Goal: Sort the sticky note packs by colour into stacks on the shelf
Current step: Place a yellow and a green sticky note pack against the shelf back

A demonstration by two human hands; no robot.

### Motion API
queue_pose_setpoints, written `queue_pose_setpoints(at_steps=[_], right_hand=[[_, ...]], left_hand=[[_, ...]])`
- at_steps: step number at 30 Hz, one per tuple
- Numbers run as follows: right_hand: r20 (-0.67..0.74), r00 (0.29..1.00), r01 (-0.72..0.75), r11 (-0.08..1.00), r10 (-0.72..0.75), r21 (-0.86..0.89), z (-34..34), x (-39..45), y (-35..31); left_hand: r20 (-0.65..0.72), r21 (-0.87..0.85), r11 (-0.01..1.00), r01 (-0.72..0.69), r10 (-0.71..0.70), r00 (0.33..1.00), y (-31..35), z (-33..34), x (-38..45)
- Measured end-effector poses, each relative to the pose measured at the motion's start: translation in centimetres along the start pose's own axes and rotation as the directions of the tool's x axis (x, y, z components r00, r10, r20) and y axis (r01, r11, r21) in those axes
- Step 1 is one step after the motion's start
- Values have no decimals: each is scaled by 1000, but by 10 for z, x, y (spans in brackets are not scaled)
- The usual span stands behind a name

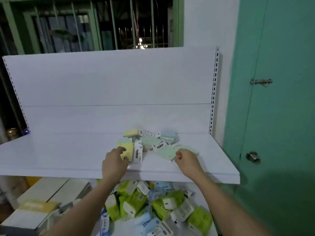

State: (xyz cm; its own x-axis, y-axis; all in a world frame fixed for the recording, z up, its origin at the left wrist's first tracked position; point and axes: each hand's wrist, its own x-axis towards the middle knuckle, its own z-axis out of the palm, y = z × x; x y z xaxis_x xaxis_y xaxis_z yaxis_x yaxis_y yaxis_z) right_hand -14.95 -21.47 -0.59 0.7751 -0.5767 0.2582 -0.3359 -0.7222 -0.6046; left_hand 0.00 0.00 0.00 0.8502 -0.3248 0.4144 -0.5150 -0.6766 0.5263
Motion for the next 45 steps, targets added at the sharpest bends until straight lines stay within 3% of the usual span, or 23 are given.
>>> queue_pose_setpoints(at_steps=[4, 8, 11, 15, 20, 24, 30, 33, 35, 40, 45], right_hand=[[-91, 996, 6, 1000, -6, 3, 18, 14, -8], [-125, 992, 1, 995, -14, -99, 37, 25, -12], [-142, 987, 42, 975, -74, -219, 46, 27, -6], [-133, 988, 54, 989, -73, -140, 44, 30, 0], [-107, 992, 70, 998, -70, -7, 41, 30, 0], [14, 999, -54, 993, 52, 107, 33, 32, -3], [293, 947, -136, 991, 131, -2, 12, 55, -15], [368, 913, -171, 984, 176, -46, 3, 66, -20], [404, 892, -220, 976, 203, -4, -1, 67, -24], [296, 934, -256, 952, 199, 166, -14, 64, -23], [202, 965, -227, 913, 166, 338, -28, 48, -17]], left_hand=[[22, 103, 969, 224, -227, 974, -23, 8, 23], [144, 172, 970, 170, -196, 970, -39, 19, 49], [91, 120, 984, 131, -143, 986, -51, 28, 56], [22, 28, 988, 153, -154, 988, -52, 31, 57], [18, -235, 951, 203, -204, 979, -54, 27, 53], [112, -445, 855, 265, -240, 964, -58, 22, 57], [276, -636, 674, 376, -257, 926, -54, 7, 62], [382, -621, 653, 434, -231, 895, -52, -9, 66], [436, -527, 724, 445, -219, 873, -51, -24, 72], [463, -386, 835, 393, -193, 865, -47, -57, 78], [469, -497, 742, 449, -206, 859, -44, -72, 54]])
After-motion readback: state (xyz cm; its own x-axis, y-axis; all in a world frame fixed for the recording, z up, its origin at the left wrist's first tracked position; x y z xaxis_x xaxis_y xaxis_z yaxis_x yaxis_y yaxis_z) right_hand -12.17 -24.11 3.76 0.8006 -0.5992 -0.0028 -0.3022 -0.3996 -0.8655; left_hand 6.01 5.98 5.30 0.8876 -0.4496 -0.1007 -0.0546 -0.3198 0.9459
